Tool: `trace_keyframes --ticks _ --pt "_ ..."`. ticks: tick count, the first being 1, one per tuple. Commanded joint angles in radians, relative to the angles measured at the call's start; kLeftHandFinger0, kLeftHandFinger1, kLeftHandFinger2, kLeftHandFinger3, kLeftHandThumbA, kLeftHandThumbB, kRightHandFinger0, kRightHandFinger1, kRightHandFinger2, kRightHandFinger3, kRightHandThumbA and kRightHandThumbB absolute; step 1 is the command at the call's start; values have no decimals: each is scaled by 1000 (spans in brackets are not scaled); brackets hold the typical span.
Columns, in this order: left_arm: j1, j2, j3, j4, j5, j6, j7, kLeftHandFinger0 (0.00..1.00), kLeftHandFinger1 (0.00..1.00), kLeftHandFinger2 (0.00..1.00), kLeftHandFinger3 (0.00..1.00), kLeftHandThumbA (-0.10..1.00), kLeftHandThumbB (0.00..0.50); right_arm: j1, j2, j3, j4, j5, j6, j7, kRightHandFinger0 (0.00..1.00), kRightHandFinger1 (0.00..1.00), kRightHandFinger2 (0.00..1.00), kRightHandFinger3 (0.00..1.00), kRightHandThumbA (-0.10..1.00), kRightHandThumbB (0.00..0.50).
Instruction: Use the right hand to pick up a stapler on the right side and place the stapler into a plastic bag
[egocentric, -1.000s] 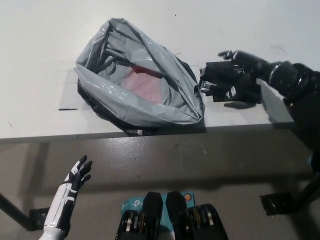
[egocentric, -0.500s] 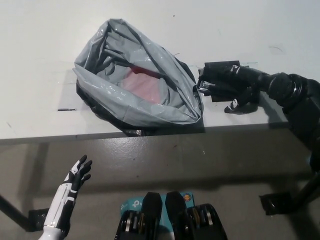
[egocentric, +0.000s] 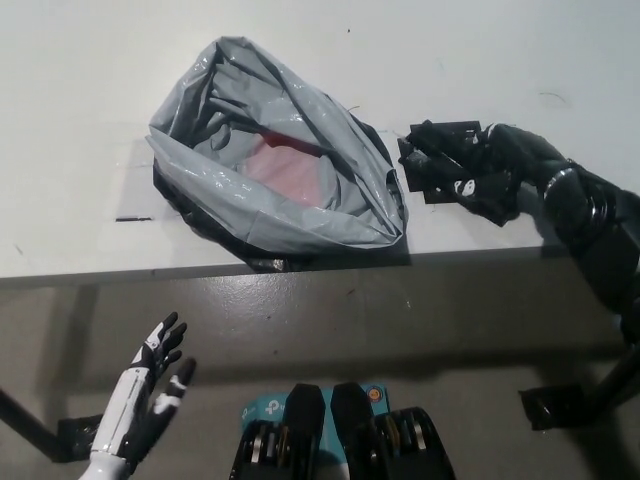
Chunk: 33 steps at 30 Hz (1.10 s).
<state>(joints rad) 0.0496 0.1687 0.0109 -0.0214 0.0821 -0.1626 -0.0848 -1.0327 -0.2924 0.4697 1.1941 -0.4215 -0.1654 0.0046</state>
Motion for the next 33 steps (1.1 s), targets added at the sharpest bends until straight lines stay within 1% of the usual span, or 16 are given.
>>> trace_keyframes --ticks 1,6,12,13,15,17,19,21,22,23,25,26,27,29,32,33 --pt "-16 17 -3 -55 67 19 21 1000 1000 1000 1000 410 101 -59 -8 -53 14 4 -135 -169 14 222 458 490 671 293" --pt "-18 20 -4 -53 70 25 10 1000 1000 1000 1000 288 96 -55 -13 -84 36 19 -185 -176 11 219 455 473 617 279" --pt "-14 19 -1 -57 78 30 10 1000 1000 1000 1000 246 90 -62 -3 -181 48 82 -185 -138 12 144 329 277 582 286" --pt "-13 19 -2 -58 78 31 8 1000 1000 1000 1000 241 91 -68 -1 -216 40 111 -182 -132 0 44 196 128 619 314" --pt "-11 15 0 -56 66 26 6 1000 1000 1000 1000 237 93 -81 7 -285 22 161 -170 -122 0 50 254 113 643 333" --pt "-9 15 0 -60 72 29 7 1000 1000 1000 1000 280 94 -99 13 -330 -1 179 -148 -111 29 247 501 247 642 337" --pt "-8 16 -1 -63 77 32 8 1000 1000 1000 1000 358 90 -114 18 -361 -18 194 -157 -107 115 390 621 304 609 314" --pt "-6 17 -2 -64 88 33 11 1000 1000 1000 1000 464 86 -130 24 -387 -43 205 -153 -92 140 407 604 279 630 311" --pt "-6 19 0 -59 72 19 5 1000 1000 1000 1000 724 83 -152 28 -388 -74 198 -143 -88 153 387 547 204 675 329" --pt "-7 20 1 -56 62 11 0 1000 1000 1000 1000 787 85 -159 31 -390 -91 194 -137 -86 146 378 527 177 673 331" --pt "-9 25 2 -36 57 -30 1 1000 1000 1000 1000 1000 120 -181 38 -378 -132 167 -137 -94 320 456 555 174 706 345" --pt "-9 25 1 -34 56 -33 1 1000 1000 1000 1000 1000 143 -189 42 -380 -146 173 -128 -82 311 448 535 171 722 362" --pt "-8 23 2 -32 50 -36 0 1000 1000 1000 1000 1000 164 -203 50 -379 -172 177 -125 -66 186 346 472 153 713 360" --pt "-6 23 2 -31 47 -44 -1 1000 1000 1000 1000 1000 191 -221 63 -369 -189 163 -133 -74 103 265 462 223 674 356" --pt "0 23 0 -34 41 -49 -4 1000 1000 1000 1000 1000 180 -253 89 -364 -223 168 -92 -45 47 259 479 248 679 379" --pt "2 24 -1 -38 42 -46 -5 1000 1000 1000 1000 1000 181 -261 96 -362 -223 168 -92 -44 576 474 481 237 670 380"
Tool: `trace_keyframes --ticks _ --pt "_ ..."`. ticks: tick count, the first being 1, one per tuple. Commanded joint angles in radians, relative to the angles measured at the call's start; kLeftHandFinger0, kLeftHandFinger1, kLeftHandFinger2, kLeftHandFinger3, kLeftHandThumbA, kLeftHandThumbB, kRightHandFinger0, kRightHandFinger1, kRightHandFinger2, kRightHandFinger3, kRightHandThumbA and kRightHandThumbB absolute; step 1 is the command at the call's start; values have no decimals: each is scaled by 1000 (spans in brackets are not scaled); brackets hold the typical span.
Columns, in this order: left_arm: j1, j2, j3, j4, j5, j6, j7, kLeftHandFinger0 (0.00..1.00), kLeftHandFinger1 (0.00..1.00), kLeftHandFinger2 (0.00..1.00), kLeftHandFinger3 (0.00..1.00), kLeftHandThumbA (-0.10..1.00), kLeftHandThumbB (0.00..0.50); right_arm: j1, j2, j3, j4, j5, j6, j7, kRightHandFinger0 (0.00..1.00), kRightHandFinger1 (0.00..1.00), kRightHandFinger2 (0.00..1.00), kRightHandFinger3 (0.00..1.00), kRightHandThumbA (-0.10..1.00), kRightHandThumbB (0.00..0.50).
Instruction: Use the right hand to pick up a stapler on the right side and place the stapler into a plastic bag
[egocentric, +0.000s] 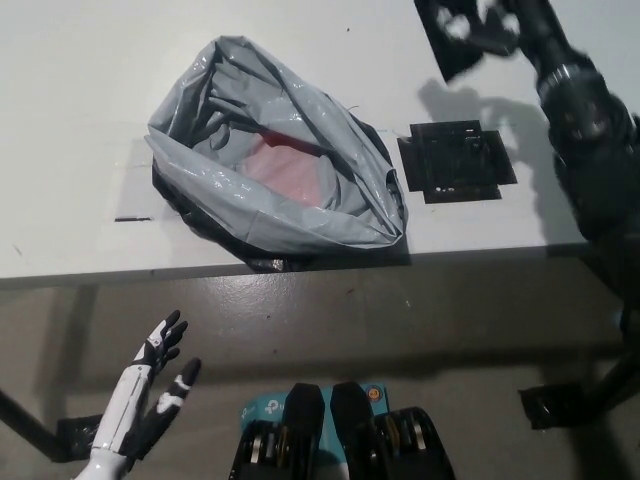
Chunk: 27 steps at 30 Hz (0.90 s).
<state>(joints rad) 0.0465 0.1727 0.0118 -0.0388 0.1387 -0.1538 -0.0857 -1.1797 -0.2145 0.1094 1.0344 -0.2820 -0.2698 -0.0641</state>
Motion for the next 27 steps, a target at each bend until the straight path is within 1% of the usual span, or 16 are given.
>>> trace_keyframes --ticks 1,2,3,4,5,7,8,10,11,12,15,18,22,23,24,27 --pt "5 20 -2 -22 -17 -51 -6 1000 1000 1000 1000 1000 188 -121 25 1 -65 25 16 25 718 473 448 206 671 384" --pt "5 20 -2 -25 -18 -45 -8 1000 1000 1000 1000 1000 195 -131 35 9 -74 12 30 23 1000 479 419 169 684 386" --pt "5 20 -2 -26 -18 -41 -9 1000 1000 1000 1000 1000 204 -138 43 17 -84 0 49 21 737 372 388 169 689 385" --pt "4 20 -3 -27 -18 -37 -10 1000 1000 1000 1000 1000 206 -145 51 26 -98 -12 72 19 609 320 340 153 690 384" --pt "3 22 -3 -28 -18 -34 -12 1000 1000 1000 1000 1000 204 -157 63 37 -101 -20 84 25 229 81 268 159 682 376" --pt "1 23 -4 -30 -19 -30 -14 1000 1000 1000 1000 1000 200 -174 79 51 -100 -27 97 33 28 11 205 143 679 371" --pt "0 22 -4 -32 -21 -33 -13 1000 1000 1000 1000 1000 193 -185 93 62 -82 -31 79 34 1 8 201 150 673 357" --pt "-1 23 -4 -35 -18 -31 -12 1000 1000 1000 1000 1000 194 -193 116 80 -67 -37 83 42 0 79 308 187 653 338" --pt "-2 24 -5 -36 -17 -28 -13 1000 1000 1000 1000 1000 193 -194 132 95 -56 -40 76 56 0 77 314 197 630 331" --pt "-2 23 -6 -37 -18 -27 -13 1000 1000 1000 1000 1000 193 -194 142 100 -45 -39 82 65 13 106 340 214 646 341" --pt "-8 21 -5 -30 -25 -33 -13 1000 1000 1000 1000 1000 191 -201 178 142 3 -74 106 37 0 117 358 285 693 357" --pt "-14 26 -7 -31 -23 -29 -17 1000 1000 1000 1000 1000 192 -201 201 178 48 -91 78 21 0 79 323 315 641 319" --pt "-12 24 -7 -38 -31 -20 -19 1000 1000 1000 1000 1000 197 -187 225 223 114 -121 27 -17 0 37 254 174 633 313" --pt "-13 25 -9 -40 -29 -21 -20 1000 1000 1000 1000 1000 190 -183 236 240 139 -137 30 -32 0 2 210 69 637 312" --pt "-15 27 -10 -38 -30 -28 -21 1000 1000 1000 1000 1000 183 -184 243 247 156 -140 35 -35 0 0 193 20 607 302" --pt "-12 29 -8 -43 -30 -29 -20 1000 1000 1000 1000 1000 182 -180 259 270 205 -147 18 -45 0 11 223 19 570 283"
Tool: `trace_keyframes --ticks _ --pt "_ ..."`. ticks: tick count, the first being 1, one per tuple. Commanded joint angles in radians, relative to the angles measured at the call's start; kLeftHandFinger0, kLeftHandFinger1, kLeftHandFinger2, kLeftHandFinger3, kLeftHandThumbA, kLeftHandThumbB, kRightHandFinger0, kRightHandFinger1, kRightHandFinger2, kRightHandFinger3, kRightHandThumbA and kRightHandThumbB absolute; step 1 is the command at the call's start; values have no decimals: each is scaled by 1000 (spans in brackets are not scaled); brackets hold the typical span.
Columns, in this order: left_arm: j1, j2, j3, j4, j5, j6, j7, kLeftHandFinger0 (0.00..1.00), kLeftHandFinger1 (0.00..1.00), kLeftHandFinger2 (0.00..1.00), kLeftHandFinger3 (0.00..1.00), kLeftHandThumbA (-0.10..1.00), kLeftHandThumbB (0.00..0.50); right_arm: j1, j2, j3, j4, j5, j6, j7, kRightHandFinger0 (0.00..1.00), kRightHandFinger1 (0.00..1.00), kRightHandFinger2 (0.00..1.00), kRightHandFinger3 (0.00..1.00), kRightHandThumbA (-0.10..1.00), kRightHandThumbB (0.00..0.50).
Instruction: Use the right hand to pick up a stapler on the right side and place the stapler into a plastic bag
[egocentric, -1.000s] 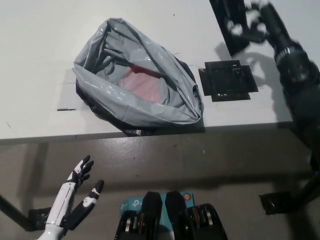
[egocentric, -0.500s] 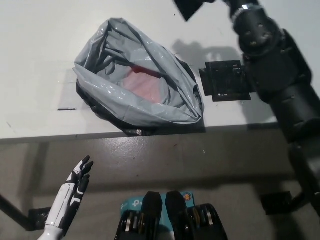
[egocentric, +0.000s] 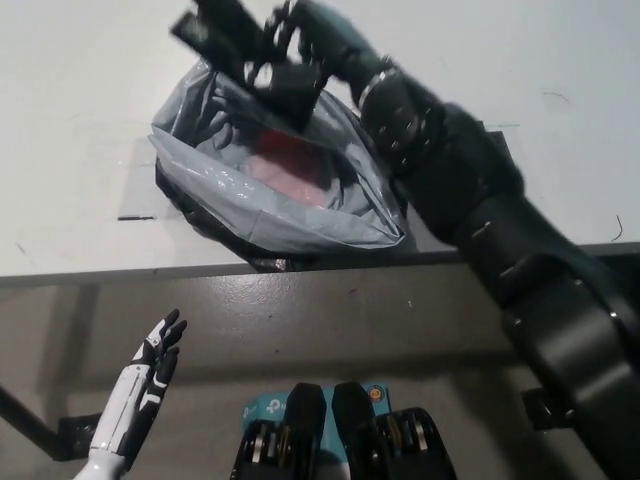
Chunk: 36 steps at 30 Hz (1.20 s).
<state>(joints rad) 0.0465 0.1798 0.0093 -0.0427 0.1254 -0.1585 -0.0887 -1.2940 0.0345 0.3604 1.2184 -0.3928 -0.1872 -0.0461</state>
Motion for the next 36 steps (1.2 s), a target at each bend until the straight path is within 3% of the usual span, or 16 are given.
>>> trace_keyframes --ticks 1,8,11,12,13,14,15,17,28,32,34,36 --pt "-14 22 -5 -38 -18 -22 -17 1000 1000 1000 1000 1000 183 -63 13 31 35 -44 -57 -61 0 36 280 82 598 280" --pt "-16 17 0 -40 -48 -28 -23 1000 1000 1000 1000 1000 193 -38 24 120 99 -114 -44 -117 0 190 471 478 634 285" --pt "-19 17 0 -42 -58 -21 -27 1000 1000 1000 1000 1000 217 -34 19 155 106 -146 -34 -164 48 253 525 591 662 336" --pt "-20 17 0 -41 -64 -20 -29 1000 1000 1000 1000 1000 226 -36 16 164 106 -150 -28 -158 124 312 579 730 700 364" --pt "-23 18 -1 -38 -66 -21 -31 1000 1000 1000 1000 1000 228 -41 13 169 109 -150 -24 -134 380 628 909 1000 764 406" --pt "-27 18 -1 -33 -65 -23 -30 1000 1000 1000 1000 1000 233 -53 8 174 116 -143 -18 -64 777 1000 1000 1000 851 445" --pt "-28 19 -2 -32 -63 -23 -31 1000 1000 1000 1000 1000 234 -59 4 169 122 -127 -15 7 1000 1000 1000 1000 859 456" --pt "-29 19 -3 -28 -63 -25 -34 1000 1000 1000 1000 1000 237 -62 -2 169 123 -116 -7 70 1000 1000 1000 1000 865 500" --pt "-30 20 -4 -21 -53 -34 -32 1000 1000 1000 1000 1000 219 -82 -39 118 41 -63 -25 152 1000 1000 1000 1000 1000 500" --pt "-35 19 -5 -32 -55 -8 -36 1000 1000 1000 1000 1000 227 -84 -100 -58 -257 113 -46 235 1000 1000 1000 1000 1000 500" --pt "-28 23 -6 -35 -44 -16 -33 1000 1000 1000 1000 1000 211 -83 -115 -122 -414 173 -2 259 1000 1000 1000 1000 1000 478" --pt "-21 22 -6 -34 -41 -28 -30 1000 1000 1000 1000 1000 208 -79 -124 -162 -528 202 32 260 1000 1000 1000 1000 1000 496"
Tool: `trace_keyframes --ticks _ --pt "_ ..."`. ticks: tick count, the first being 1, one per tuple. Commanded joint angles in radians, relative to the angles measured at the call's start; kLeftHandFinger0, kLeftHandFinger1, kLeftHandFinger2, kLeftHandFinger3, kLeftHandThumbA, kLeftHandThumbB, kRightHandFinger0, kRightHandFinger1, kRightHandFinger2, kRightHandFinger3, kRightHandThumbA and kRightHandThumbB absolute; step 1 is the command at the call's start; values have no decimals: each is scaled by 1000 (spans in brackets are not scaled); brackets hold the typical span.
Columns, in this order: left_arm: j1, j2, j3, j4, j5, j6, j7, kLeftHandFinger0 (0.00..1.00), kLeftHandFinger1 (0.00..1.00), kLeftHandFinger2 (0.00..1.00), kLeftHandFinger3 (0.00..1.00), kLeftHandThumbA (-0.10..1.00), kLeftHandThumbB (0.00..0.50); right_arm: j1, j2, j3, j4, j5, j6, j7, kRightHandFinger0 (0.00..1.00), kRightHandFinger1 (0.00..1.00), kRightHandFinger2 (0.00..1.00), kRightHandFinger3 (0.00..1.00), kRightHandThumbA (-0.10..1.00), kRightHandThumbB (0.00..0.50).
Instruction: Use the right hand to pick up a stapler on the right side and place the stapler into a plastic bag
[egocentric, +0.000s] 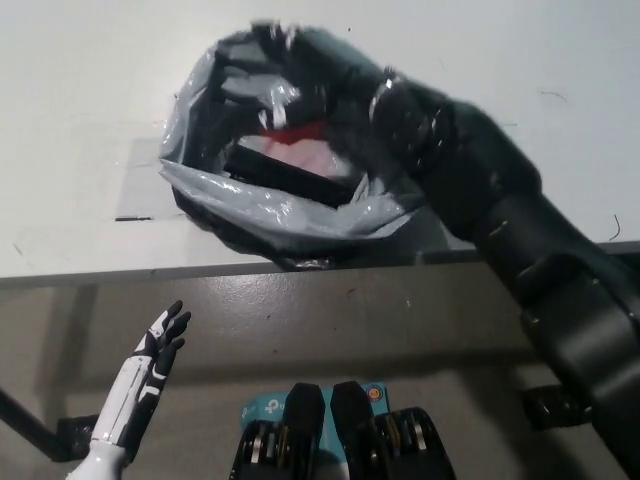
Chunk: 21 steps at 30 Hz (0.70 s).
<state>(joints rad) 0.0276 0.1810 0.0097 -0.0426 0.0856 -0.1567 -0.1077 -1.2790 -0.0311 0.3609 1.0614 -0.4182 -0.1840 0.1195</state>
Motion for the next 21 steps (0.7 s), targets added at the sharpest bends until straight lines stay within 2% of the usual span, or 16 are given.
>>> trace_keyframes --ticks 1,3,6,9,11,12,14,17,18,19,21 --pt "-2 20 -3 -27 -4 -40 -8 1000 1000 1000 1000 1000 205 -91 -72 -208 -532 258 86 91 1000 1000 1000 1000 1000 500" --pt "-4 18 -1 -27 -3 -44 -3 1000 1000 1000 1000 1000 196 -85 -100 -245 -688 294 124 103 1000 1000 1000 1000 1000 472" --pt "-13 19 -3 -20 8 -46 0 1000 1000 1000 1000 1000 198 -79 -121 -314 -859 408 208 134 1000 1000 1000 1000 1000 499" --pt "-27 20 -5 -10 19 -38 1 1000 1000 1000 1000 1000 208 -64 -149 -432 -1050 649 342 147 1000 1000 1000 1000 976 468" --pt "-29 21 -5 -6 21 -43 2 1000 1000 1000 1000 1000 203 -57 -143 -501 -1115 806 448 141 1000 1000 1000 1000 910 482" --pt "-27 19 -6 -4 17 -48 1 1000 1000 1000 1000 1000 194 -44 -152 -551 -1164 948 549 137 1000 1000 1000 1000 911 499" --pt "-32 15 -7 -1 18 -49 3 1000 1000 1000 1000 1000 193 -6 -181 -589 -1231 1045 602 124 1000 1000 1000 1000 1000 499" --pt "-32 14 -7 -8 12 -43 -1 1000 1000 1000 1000 1000 194 69 -231 -623 -1323 1114 582 91 1000 1000 1000 1000 1000 496" --pt "-39 14 -6 -12 12 -38 0 1000 1000 1000 1000 1000 200 136 -272 -634 -1396 1041 481 63 1000 1000 1000 1000 1000 423" --pt "-47 16 -4 -12 13 -36 0 1000 1000 1000 1000 1000 200 178 -299 -638 -1443 967 410 49 1000 1000 1000 1000 1000 410" --pt "-68 18 3 -12 3 -21 0 1000 1000 1000 1000 1000 211 278 -352 -657 -1568 874 332 18 1000 1000 1000 1000 1000 429"
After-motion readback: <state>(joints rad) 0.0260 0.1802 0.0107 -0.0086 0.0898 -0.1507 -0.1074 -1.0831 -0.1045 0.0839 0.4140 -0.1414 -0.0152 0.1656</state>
